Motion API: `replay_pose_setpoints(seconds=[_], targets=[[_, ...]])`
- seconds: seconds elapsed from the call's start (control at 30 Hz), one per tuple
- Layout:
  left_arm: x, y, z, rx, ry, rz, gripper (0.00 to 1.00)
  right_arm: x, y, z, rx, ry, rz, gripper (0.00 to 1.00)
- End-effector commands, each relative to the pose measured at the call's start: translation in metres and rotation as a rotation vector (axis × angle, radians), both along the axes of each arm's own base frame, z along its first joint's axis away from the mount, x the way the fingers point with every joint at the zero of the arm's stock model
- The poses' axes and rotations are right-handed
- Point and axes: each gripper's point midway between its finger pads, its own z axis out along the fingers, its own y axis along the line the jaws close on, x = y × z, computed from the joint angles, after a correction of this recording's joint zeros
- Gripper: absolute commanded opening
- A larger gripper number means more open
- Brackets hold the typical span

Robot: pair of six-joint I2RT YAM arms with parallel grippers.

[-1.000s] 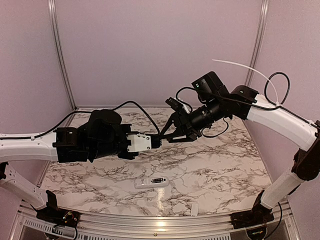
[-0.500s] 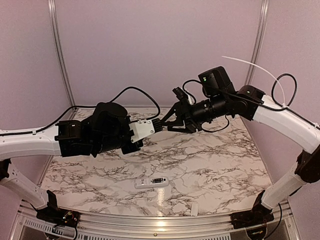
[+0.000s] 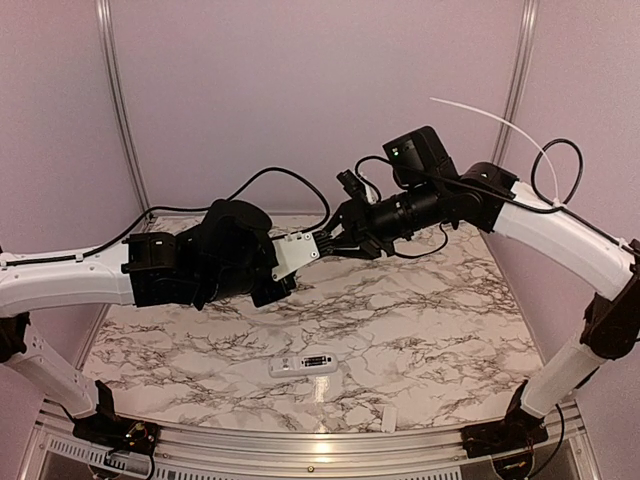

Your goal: Unload the batteries from the remote control

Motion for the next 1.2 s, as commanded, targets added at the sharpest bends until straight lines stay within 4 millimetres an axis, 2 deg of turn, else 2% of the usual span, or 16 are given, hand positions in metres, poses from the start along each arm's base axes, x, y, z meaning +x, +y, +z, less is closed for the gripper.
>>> replay_pose_setpoints(seconds=[0.0,0.37,0.57,0.7,0.8,0.93,1.03,1.07,1.1,1.13,1.17], targets=[[0.001,-0.004,0.003,-0.018,0.019,0.028,0.0,-0.006,0.008,-0.003,-0.036,0.016,0.004,0.31],[-0.009,-0.006,0.007,-0.029,0.0,0.009,0.0,-0.004,0.003,-0.005,-0.066,-0.004,-0.017,0.19],[-0.012,-0.007,0.008,-0.032,-0.003,0.003,0.0,-0.002,0.0,-0.006,-0.078,-0.011,-0.031,0.24],[-0.013,-0.007,0.008,-0.032,-0.004,0.005,0.0,-0.001,0.002,-0.007,-0.081,-0.015,-0.03,0.22],[-0.014,-0.007,0.008,-0.031,-0.004,0.006,0.0,0.0,0.003,-0.01,-0.087,-0.015,-0.024,0.16],[-0.014,-0.005,0.008,-0.036,-0.004,0.014,0.0,-0.001,0.004,-0.013,-0.09,-0.012,-0.015,0.02],[-0.014,-0.003,0.01,-0.047,-0.008,0.021,0.0,-0.004,0.003,-0.012,-0.086,-0.013,-0.004,0.0],[-0.014,-0.003,0.012,-0.053,-0.007,0.021,0.02,-0.004,0.003,-0.011,-0.085,-0.016,0.001,0.0],[-0.015,-0.002,0.015,-0.061,-0.006,0.021,0.12,-0.005,0.003,-0.01,-0.083,-0.021,0.005,0.0],[-0.017,0.0,0.016,-0.068,-0.001,0.015,0.25,-0.005,0.002,-0.008,-0.08,-0.03,0.009,0.0],[-0.019,0.003,0.02,-0.084,-0.001,0.008,0.45,-0.006,0.001,-0.006,-0.077,-0.041,0.014,0.0]])
